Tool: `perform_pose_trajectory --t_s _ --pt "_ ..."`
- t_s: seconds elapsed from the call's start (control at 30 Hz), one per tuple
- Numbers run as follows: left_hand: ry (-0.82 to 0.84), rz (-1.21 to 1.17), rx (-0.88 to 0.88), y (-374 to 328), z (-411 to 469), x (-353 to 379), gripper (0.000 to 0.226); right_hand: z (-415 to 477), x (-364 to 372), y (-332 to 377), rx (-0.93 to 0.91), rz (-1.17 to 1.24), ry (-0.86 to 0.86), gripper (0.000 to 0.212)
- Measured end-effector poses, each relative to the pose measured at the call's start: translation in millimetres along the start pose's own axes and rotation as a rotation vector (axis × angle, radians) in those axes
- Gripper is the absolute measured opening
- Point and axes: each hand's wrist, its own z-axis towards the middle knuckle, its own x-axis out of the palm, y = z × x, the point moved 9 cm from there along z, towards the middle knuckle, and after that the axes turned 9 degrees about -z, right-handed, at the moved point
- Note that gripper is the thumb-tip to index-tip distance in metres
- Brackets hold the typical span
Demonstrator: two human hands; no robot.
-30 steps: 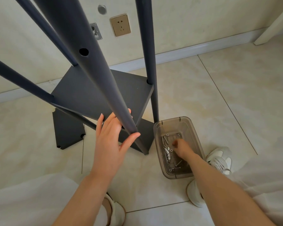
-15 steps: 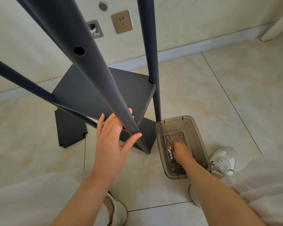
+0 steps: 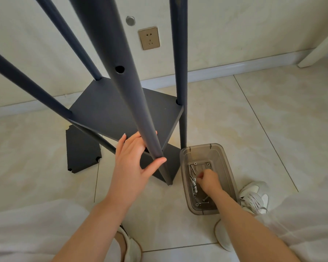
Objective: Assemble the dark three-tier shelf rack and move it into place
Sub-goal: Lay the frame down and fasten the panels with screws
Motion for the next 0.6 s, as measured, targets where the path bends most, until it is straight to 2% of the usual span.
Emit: perform_pose_trajectory --t_s 0.03,0.13,0.23,0.4,0.6 --pt "-0.001 0.011 -0.005 -0.2 0.3 -0.5 0.05 -1.9 -2.9 0.9 0.001 0.044 -0.008 0.005" --pt "0.005 0.024 -0.036 1.4 1.2 -1.4 0.047 -6.5 -19.8 3.9 0.006 0.179 -0.069 0.015" --pt "0.029 0.033 -0.057 4.9 2.5 -1.4 0.042 -5.5 -37.9 17.6 -0.044 0.221 -0.058 0.011" --pt "0.05 0.059 -0.059 -1.5 17.2 -5.6 0.043 1.5 -61.7 55.0 -0.187 0.128 -0.015 0.014" --pt "0.284 0.037 -0.14 5.3 32.8 3.5 0.063 18.1 -77.6 61.2 -0.172 0.001 0.046 0.017"
